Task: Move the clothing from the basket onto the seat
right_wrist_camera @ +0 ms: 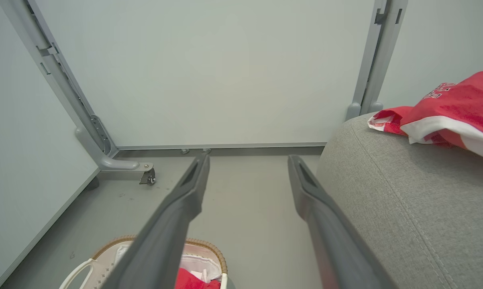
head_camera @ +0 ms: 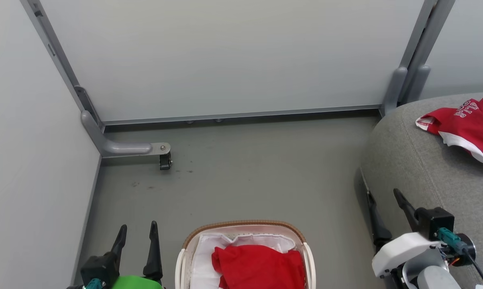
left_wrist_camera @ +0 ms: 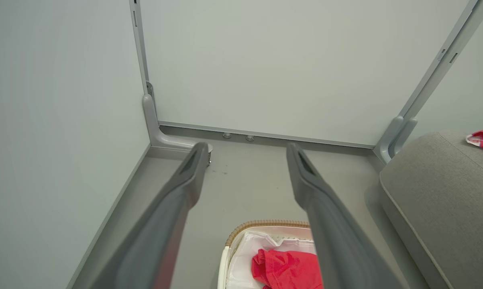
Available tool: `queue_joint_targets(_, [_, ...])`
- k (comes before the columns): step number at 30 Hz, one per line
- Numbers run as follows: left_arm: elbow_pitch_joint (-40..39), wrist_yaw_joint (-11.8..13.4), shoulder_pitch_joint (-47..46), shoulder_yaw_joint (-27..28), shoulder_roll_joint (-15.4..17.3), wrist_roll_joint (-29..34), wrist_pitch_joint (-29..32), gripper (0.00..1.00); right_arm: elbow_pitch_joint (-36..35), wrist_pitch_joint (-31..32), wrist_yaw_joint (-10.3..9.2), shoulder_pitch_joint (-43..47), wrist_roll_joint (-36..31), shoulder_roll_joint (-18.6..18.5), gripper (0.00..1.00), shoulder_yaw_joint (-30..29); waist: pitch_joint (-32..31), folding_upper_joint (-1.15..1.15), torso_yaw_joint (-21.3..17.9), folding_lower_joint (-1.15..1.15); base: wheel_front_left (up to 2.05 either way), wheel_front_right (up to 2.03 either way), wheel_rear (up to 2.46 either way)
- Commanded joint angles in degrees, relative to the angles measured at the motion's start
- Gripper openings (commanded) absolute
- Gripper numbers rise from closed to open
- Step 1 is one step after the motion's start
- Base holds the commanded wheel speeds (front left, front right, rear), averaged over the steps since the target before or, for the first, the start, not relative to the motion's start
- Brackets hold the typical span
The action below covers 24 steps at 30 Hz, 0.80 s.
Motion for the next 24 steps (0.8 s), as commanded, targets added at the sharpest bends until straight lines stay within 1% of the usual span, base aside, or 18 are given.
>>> queue_joint_targets(1, [0.1, -0.3, 1.1, -0.1, 0.0, -0.2, 0.0, 1.00, -0.4, -0.3, -0.08, 1.4, 0.3, -0.2, 1.00, 0.3, -0.1, 0.00, -0.1, 0.01, 0.00, 0.00, 0.00])
queue_joint_targets(10, [0.3, -0.2, 1.2, -0.4, -0.1, -0.5, 0.0, 1.00, -0.9, -0.3, -0.08, 3.1, 0.3, -0.2, 1.00, 1.6, -0.2, 0.00, -0.4, 0.01, 0.00, 0.00, 0.00])
queue_joint_targets(24, [0.2, 0.1, 1.0, -1.0, -0.1, -0.8, 0.0, 1.00, -1.1, -0.3, -0.08, 3.0, 0.0, -0.2, 1.00, 0.4, -0.1, 0.00, -0.5, 0.01, 0.00, 0.00, 0.00])
